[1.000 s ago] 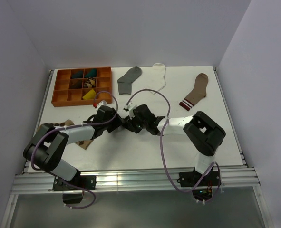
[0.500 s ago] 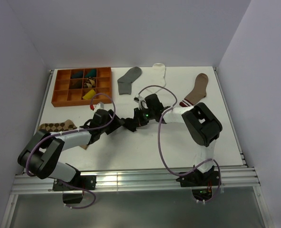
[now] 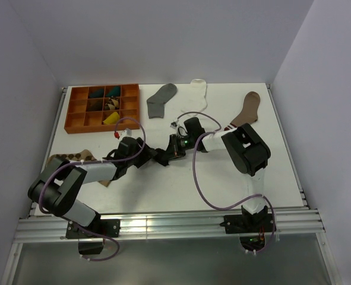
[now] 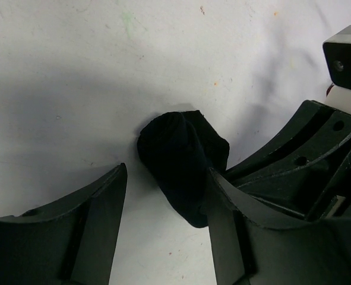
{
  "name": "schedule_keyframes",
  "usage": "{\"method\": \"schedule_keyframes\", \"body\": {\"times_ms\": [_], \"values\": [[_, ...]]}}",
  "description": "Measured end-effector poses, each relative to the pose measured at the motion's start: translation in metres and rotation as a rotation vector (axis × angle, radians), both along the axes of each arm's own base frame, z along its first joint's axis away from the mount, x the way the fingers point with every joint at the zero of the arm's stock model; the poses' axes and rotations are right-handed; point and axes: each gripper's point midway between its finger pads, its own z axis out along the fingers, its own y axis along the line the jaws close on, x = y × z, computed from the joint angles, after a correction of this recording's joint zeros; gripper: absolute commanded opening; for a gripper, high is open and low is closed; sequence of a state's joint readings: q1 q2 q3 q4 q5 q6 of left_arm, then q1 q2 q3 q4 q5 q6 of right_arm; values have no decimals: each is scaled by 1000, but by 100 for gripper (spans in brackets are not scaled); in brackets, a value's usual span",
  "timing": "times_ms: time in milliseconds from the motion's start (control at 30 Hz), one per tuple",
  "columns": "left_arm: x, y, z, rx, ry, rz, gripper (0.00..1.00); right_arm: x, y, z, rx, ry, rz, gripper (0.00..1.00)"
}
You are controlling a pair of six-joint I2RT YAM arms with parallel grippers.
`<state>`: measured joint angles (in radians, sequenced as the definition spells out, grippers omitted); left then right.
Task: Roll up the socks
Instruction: Roll the sock at the center of the board.
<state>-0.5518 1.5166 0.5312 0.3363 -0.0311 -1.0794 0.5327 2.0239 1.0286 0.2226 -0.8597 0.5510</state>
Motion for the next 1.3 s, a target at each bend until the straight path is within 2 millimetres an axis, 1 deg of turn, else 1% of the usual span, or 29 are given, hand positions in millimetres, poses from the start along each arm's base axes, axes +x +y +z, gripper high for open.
{"method": "schedule_keyframes", "body": {"times_ms": [100, 200, 267, 300, 333, 367, 400, 467, 500, 533, 567, 600, 667, 700, 767, 800, 867, 967, 1033, 1167, 1300], "values": [[1, -2, -2, -8, 3, 5, 55, 0, 0, 0, 4, 15, -6, 0], [4, -5, -4, -15, 8, 9, 49, 1, 0, 0, 3, 22, -10, 0], [6, -8, -5, -20, 11, 10, 40, 1, 0, 0, 0, 21, -12, 1], [8, -9, -5, -24, 13, 11, 33, 1, -1, -1, -1, 19, -13, 3], [9, -11, -4, -27, 12, 10, 30, 2, -1, -1, -5, 14, -14, 4], [10, -12, -4, -31, 12, 11, 29, 3, -1, 0, -8, 3, -15, 6], [10, -12, -3, -32, 12, 11, 28, 3, -2, 1, -15, -7, -18, 11], [11, -14, -3, -32, 14, 10, 20, 5, -4, 3, -39, -48, -31, 19], [11, -15, -3, -32, 15, 9, 18, 5, -5, 4, -54, -70, -36, 27], [11, -16, -3, -30, 17, 7, 13, 5, -5, 5, -70, -96, -41, 30], [12, -16, -2, -28, 19, 6, 11, 5, -6, 7, -87, -126, -43, 32], [12, -16, -2, -26, 22, 5, 6, 5, -6, 7, -103, -153, -45, 35], [12, -17, -3, -19, 29, 4, 4, 5, -8, 11, -147, -227, -51, 39], [12, -16, -3, -15, 31, 3, 2, 5, -8, 14, -164, -263, -52, 42], [12, -17, -2, -5, 38, 0, 1, 5, -8, 22, -201, -350, -56, 45], [12, -16, -3, 0, 41, -1, 0, 6, -9, 25, -223, -400, -59, 49], [12, -16, -2, 10, 43, -6, 0, 5, -9, 32, -257, -488, -62, 52], [13, -16, -2, 23, 48, -14, 0, 0, -9, 44, -308, -639, -60, 54], [13, -17, -2, 30, 51, -17, 0, -4, -8, 48, -333, -727, -54, 54], [14, -17, -2, 40, 55, -25, 0, -9, -5, 47, -396, -866, -35, 55], [14, -18, -2, 43, 56, -31, 0, -11, -3, 45, -455, -957, -8, 55]]}}
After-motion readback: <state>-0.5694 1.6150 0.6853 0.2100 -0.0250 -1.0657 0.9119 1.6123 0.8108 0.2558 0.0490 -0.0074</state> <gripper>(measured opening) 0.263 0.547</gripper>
